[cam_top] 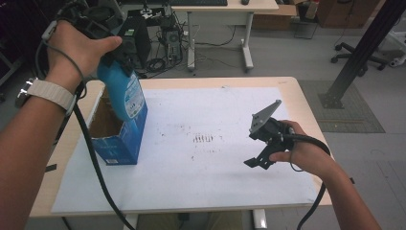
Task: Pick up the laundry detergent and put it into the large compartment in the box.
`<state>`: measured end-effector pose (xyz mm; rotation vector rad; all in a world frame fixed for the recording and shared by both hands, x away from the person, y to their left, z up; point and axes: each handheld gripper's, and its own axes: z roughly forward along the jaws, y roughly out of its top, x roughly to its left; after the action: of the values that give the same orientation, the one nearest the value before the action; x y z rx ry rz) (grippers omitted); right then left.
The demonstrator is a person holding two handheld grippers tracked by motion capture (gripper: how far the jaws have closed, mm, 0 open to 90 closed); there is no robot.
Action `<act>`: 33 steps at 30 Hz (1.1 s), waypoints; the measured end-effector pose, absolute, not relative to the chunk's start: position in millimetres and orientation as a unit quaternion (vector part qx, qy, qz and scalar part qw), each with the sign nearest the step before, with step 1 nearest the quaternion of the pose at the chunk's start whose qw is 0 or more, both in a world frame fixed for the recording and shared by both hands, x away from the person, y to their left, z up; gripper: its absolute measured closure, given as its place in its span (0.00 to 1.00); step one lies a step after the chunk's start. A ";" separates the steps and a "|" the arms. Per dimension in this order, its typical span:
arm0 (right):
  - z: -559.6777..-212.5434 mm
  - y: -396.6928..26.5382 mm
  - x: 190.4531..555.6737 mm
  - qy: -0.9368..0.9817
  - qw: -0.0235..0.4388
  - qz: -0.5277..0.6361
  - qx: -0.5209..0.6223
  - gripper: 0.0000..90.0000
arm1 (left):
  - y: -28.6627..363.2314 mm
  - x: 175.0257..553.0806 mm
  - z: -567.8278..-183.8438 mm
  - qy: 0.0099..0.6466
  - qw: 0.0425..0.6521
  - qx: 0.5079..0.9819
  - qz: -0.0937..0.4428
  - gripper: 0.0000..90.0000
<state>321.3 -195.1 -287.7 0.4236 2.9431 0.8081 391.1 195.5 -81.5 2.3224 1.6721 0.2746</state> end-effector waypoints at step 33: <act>-287.8 -191.4 325.0 0.955 0.029 0.262 0.139 0.11 | 248.6 399.2 -98.1 0.641 0.110 0.750 0.124 0.41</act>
<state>325.0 -191.4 -287.8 0.4293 2.9448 0.8076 399.2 248.6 -98.1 2.2035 1.8825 0.3657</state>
